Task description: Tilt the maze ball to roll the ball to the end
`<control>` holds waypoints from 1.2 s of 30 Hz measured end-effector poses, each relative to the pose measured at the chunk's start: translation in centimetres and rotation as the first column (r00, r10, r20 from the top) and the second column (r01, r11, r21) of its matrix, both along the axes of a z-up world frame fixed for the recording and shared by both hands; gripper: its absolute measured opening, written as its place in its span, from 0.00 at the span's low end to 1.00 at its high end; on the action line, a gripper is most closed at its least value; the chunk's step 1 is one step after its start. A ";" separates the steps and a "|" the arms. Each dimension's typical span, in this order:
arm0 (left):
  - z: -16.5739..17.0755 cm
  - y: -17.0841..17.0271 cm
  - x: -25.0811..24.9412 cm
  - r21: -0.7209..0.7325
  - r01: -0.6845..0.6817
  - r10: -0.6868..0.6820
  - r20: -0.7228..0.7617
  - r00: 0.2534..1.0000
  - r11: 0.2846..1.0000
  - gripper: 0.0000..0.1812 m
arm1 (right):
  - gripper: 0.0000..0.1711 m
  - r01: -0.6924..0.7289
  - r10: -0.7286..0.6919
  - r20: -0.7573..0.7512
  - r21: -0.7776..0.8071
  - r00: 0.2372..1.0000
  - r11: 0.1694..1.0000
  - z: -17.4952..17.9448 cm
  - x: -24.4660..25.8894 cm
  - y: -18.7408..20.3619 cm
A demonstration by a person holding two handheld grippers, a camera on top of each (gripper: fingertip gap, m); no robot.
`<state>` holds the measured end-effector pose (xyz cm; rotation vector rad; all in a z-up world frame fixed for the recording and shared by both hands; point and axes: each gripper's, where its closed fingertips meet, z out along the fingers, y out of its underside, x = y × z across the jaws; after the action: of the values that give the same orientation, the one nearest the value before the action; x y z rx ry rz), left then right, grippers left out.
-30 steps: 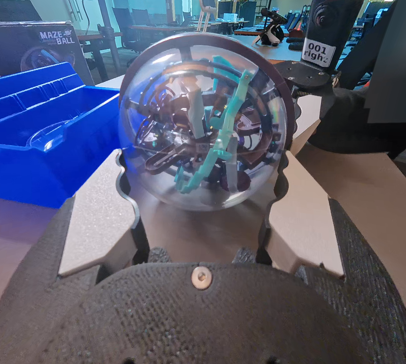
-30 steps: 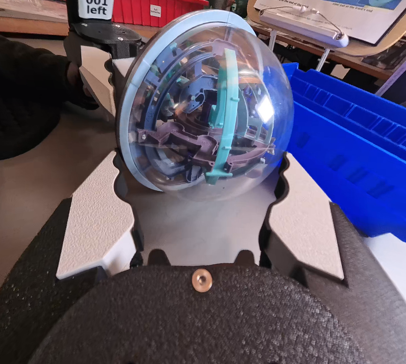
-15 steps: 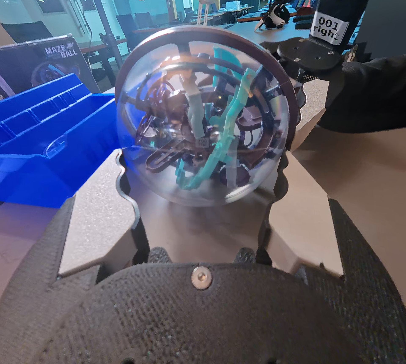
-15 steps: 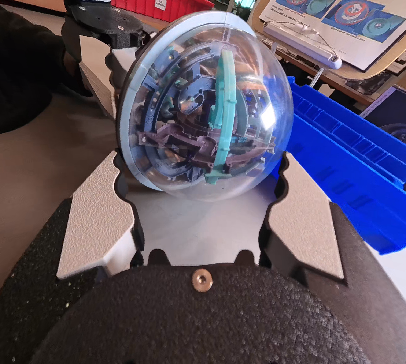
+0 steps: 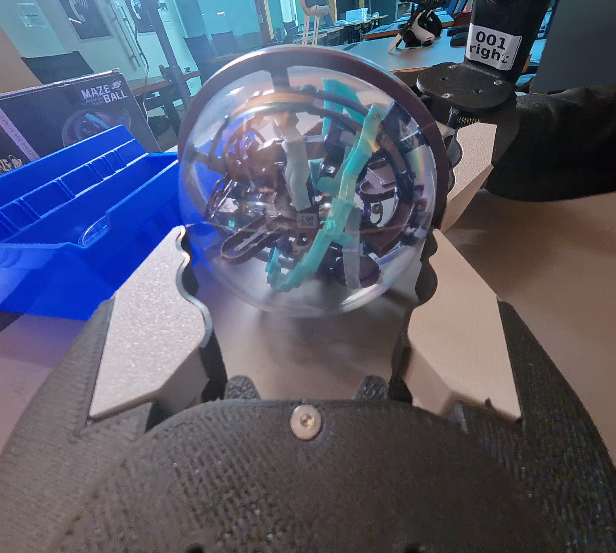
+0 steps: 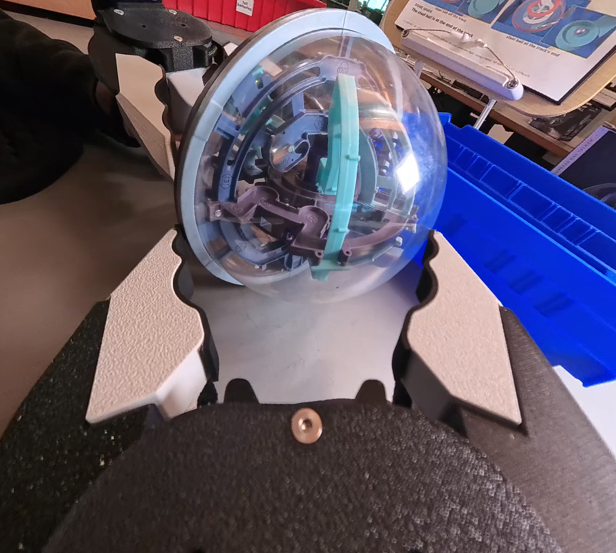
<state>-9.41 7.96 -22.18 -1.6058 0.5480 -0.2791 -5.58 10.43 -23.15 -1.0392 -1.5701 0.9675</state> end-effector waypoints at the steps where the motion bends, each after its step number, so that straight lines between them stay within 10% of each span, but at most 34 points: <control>1: 0.0 0.0 0.0 0.006 -0.002 0.002 -0.008 1.000 1.000 0.74 | 0.79 0.000 0.000 0.002 0.003 1.000 1.000 -0.1 0.0 0.0; 26: 2.6 -0.8 0.6 0.156 -0.008 0.010 -0.013 1.000 0.988 0.69 | 0.75 -0.040 0.044 0.040 -0.093 0.998 0.995 -0.3 0.1 -0.7; 36: 2.8 -0.5 0.7 0.152 -0.012 0.012 -0.004 1.000 0.988 0.68 | 0.79 -0.011 0.018 -0.073 0.094 0.997 0.995 3.0 0.5 -0.9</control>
<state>-8.73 7.50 -19.36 -1.4623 0.5504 -0.2191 -5.07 9.57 -20.18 -0.9183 -1.5494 0.9229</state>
